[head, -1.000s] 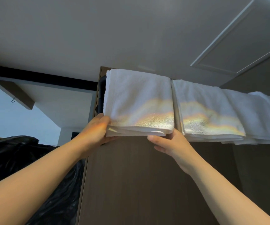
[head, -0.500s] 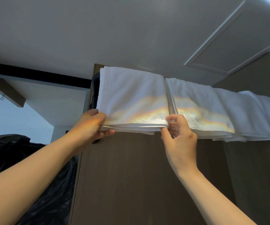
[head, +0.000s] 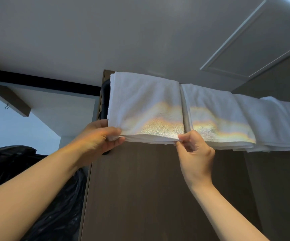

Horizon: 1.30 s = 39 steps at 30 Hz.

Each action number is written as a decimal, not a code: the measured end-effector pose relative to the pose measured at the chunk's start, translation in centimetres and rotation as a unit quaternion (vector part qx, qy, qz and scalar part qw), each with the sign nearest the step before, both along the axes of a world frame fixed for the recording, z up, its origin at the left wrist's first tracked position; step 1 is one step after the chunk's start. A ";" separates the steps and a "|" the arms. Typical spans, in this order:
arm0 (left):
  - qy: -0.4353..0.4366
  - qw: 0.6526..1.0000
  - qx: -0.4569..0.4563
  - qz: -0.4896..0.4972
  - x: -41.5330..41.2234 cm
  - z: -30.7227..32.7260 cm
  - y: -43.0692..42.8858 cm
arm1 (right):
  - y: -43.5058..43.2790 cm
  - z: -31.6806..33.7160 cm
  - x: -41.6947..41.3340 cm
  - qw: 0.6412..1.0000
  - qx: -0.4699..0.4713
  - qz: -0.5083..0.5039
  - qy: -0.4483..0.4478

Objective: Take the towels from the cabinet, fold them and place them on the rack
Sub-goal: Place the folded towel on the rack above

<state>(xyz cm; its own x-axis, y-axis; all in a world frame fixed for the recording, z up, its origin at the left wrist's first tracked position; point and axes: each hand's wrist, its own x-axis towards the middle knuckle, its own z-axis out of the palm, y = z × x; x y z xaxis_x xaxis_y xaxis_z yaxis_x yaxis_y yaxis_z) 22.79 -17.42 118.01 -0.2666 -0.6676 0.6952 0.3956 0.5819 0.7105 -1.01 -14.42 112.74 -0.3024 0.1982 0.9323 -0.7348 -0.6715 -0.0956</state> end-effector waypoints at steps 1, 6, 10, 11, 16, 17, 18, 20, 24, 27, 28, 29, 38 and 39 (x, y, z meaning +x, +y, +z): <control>0.000 1.000 0.001 -0.007 0.2 -0.1 -0.1 | -0.1 -0.2 -0.2 1.000 -0.013 -0.018 0.012; 0.001 1.000 -0.012 -0.008 0.6 -0.4 -0.7 | -0.5 -0.5 -0.1 0.998 0.037 -0.037 0.018; -0.034 0.997 -0.058 0.025 0.8 -0.5 -1.0 | -1.1 0.0 0.3 0.993 0.113 0.038 -0.023; -0.041 0.996 -0.067 0.035 0.9 -0.5 -1.0 | -1.2 0.1 0.4 0.988 0.134 0.067 -0.025; -0.039 0.997 -0.061 0.017 1.0 -0.6 -0.8 | -1.0 0.9 0.6 0.922 0.238 0.302 -0.048; -0.040 0.997 -0.058 0.015 1.0 -0.6 -0.7 | -0.8 1.2 0.6 0.905 0.247 0.343 -0.053; -0.041 0.998 -0.054 0.012 1.1 -0.6 -0.7 | -0.7 1.5 0.6 0.888 0.255 0.379 -0.059; -0.037 0.998 -0.051 0.002 1.1 -0.7 -0.6 | -0.4 1.9 0.5 0.854 0.262 0.444 -0.072; -0.031 0.997 -0.064 0.012 0.7 -0.9 -0.8 | -0.5 2.0 0.9 0.861 0.253 0.430 -0.098; -0.014 0.997 -0.076 0.027 0.5 -0.9 -0.9 | -0.7 2.2 1.5 0.884 0.237 0.384 -0.122; -0.005 0.997 -0.073 0.027 0.6 -0.9 -1.0 | -0.7 2.3 1.7 0.880 0.232 0.394 -0.125; 0.001 0.997 -0.068 0.024 0.7 -0.8 -1.1 | -0.8 2.4 1.7 0.873 0.227 0.414 -0.124; 0.017 0.999 -0.045 0.014 0.4 -1.2 -2.0 | -0.7 2.2 0.7 0.881 0.250 0.386 -0.112; 0.022 0.999 -0.043 0.015 0.3 -1.2 -2.0 | -0.6 2.2 0.7 0.880 0.253 0.385 -0.112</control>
